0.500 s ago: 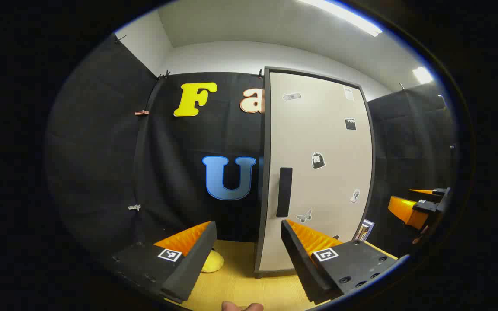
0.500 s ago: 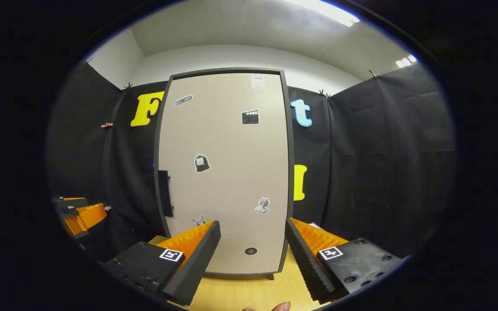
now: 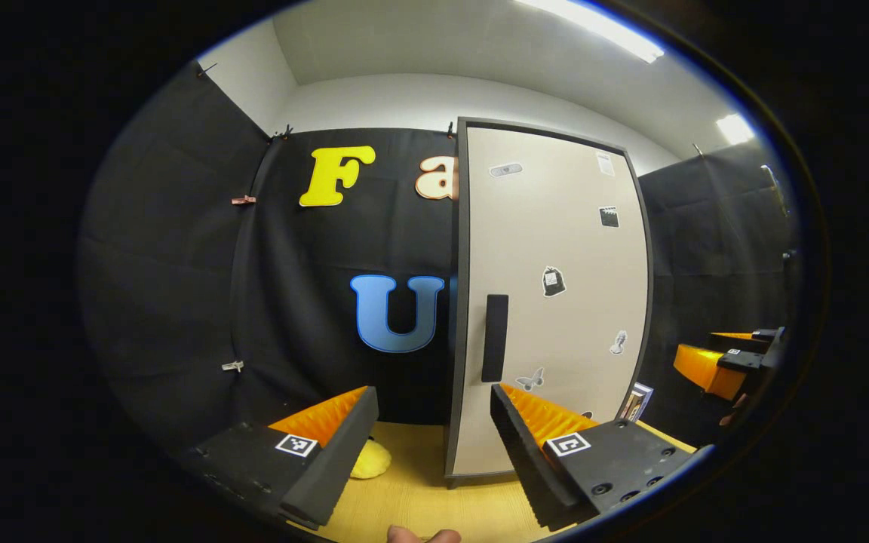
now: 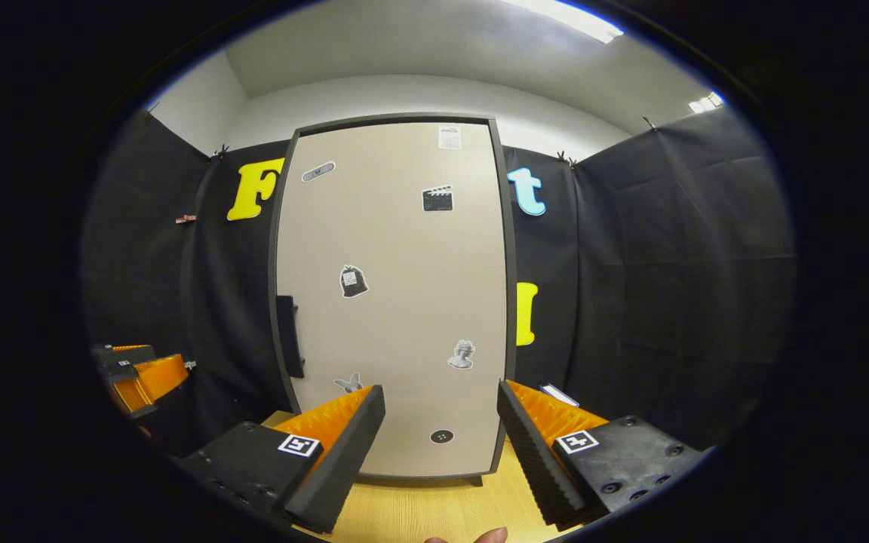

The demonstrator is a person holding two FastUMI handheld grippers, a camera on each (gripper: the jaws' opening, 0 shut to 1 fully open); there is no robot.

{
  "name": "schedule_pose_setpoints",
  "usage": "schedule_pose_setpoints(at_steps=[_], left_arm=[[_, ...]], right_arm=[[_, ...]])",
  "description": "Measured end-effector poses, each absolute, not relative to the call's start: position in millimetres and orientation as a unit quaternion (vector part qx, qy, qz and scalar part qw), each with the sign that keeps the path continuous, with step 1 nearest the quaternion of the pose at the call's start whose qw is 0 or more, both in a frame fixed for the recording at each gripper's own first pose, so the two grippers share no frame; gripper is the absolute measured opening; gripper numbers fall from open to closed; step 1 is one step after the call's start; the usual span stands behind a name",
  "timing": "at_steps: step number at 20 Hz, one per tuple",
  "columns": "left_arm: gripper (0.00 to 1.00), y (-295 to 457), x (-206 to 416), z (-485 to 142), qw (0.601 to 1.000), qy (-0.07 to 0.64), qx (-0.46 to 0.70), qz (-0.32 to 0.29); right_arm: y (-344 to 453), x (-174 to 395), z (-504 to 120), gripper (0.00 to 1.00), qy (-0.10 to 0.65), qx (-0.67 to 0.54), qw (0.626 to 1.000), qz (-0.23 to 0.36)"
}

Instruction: Open the cabinet door with the right hand, grasp the bottle in the cabinet with the left hand and place it on the coaster, then close the cabinet door with the right hand.

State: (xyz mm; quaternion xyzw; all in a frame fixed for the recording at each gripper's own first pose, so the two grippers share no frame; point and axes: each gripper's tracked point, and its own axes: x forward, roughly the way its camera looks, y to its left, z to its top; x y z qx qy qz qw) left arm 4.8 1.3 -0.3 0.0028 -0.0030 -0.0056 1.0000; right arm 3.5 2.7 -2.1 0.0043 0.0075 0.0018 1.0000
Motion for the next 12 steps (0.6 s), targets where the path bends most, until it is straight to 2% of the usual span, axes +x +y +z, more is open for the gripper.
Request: schedule_pose_setpoints(at_steps=[12], left_arm=[[0.95,9,9,1,1.0,-0.008,0.008,-0.006]], right_arm=[[14,7,-1,0.97,0.008,0.01,1.0,0.011]])
